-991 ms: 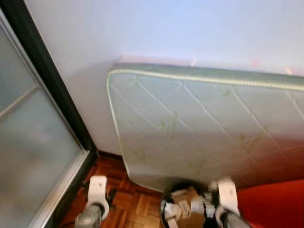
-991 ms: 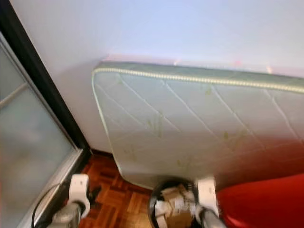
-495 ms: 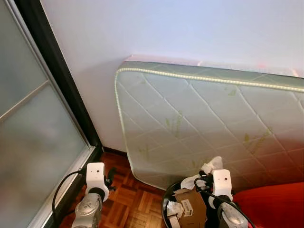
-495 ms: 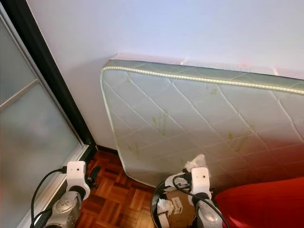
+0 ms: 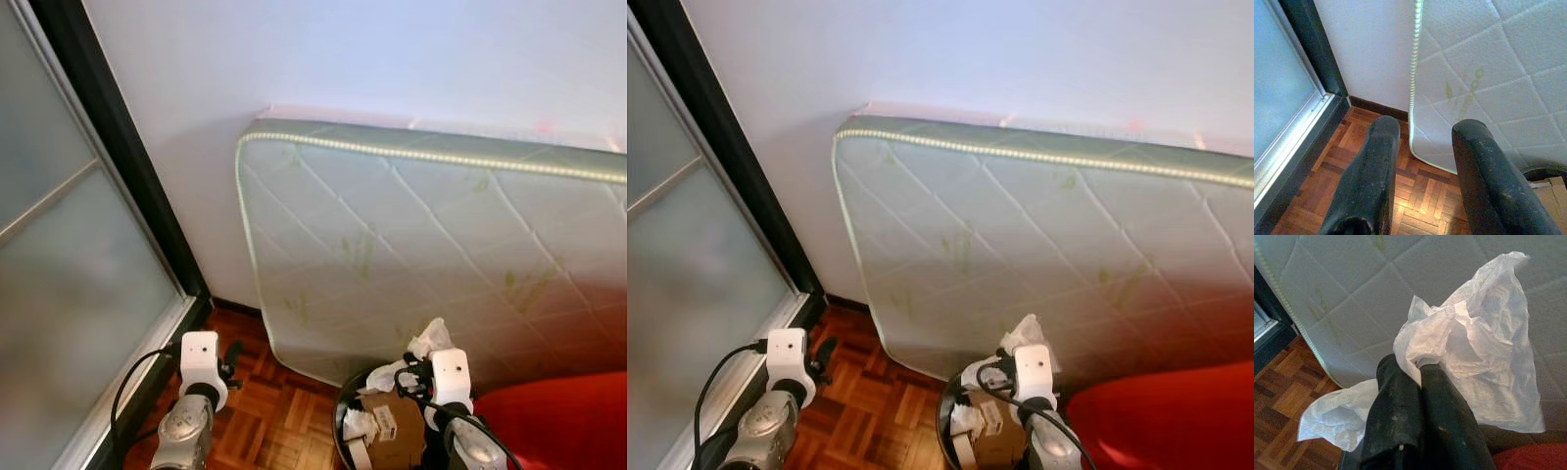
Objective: Clean up the room
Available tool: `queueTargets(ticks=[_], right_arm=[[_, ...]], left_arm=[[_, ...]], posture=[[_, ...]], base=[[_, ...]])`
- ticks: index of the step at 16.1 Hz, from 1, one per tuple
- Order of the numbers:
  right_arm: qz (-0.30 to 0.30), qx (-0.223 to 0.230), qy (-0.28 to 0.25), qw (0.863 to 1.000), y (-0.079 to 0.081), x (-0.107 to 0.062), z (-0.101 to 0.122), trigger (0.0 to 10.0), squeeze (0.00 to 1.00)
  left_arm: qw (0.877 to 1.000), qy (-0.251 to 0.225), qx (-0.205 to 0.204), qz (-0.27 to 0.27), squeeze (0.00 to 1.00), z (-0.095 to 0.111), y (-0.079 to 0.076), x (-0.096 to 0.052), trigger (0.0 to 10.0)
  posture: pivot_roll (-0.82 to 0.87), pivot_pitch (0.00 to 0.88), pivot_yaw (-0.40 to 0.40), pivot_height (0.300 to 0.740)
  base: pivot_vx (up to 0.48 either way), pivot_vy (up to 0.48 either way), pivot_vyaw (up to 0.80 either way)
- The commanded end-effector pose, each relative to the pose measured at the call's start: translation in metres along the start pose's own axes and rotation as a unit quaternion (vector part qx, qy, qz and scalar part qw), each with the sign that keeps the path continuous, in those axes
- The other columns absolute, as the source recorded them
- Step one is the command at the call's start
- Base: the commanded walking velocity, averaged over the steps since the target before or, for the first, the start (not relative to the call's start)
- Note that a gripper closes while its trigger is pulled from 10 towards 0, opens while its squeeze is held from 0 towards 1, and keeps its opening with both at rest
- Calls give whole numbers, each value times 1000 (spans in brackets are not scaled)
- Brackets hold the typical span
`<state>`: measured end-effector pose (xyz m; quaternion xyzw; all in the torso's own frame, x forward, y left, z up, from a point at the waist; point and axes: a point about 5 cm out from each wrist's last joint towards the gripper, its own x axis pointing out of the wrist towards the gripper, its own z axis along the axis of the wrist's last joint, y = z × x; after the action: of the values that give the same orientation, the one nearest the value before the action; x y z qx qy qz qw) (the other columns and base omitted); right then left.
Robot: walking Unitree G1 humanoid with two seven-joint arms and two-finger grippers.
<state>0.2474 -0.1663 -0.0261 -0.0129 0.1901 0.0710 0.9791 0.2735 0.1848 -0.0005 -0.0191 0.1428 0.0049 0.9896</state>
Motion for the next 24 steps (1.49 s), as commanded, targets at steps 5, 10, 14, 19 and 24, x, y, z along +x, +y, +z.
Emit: queueTargets(ticks=[5, 10, 14, 19, 24], right_arm=[[-13, -2, 13, 1000, -5, -4, -6, 10000, 0], [-2, -1, 12, 1000, -1, 0, -3, 10000, 0], [-5, 7, 18, 1000, -1, 3, -1, 10000, 0], [-2, 7, 21, 1000, 2, 3, -2, 10000, 0], [-11, 4, 29, 1000, 2, 2, -4, 10000, 0]], left_arm=[[1000, -9, -3, 0, 0, 4, -3, 2, 10000], [1000, -9, -3, 4, 0, 5, -1, 2, 10000], [1000, -12, -3, 11, 0, 8, 2, 4, 10000], [1000, -15, -1, 12, 0, 10, 4, 5, 10000], [1000, -21, -4, 5, 0, 12, 3, 5, 10000]], posture=[[-7, 62, 26, 657], [-2, 87, 21, 657], [7, 115, 17, 657], [10, 136, 19, 657], [8, 126, 22, 657]], base=[[0, 0, 0], [0, 0, 0], [0, 0, 0], [0, 0, 0], [0, 0, 0]])
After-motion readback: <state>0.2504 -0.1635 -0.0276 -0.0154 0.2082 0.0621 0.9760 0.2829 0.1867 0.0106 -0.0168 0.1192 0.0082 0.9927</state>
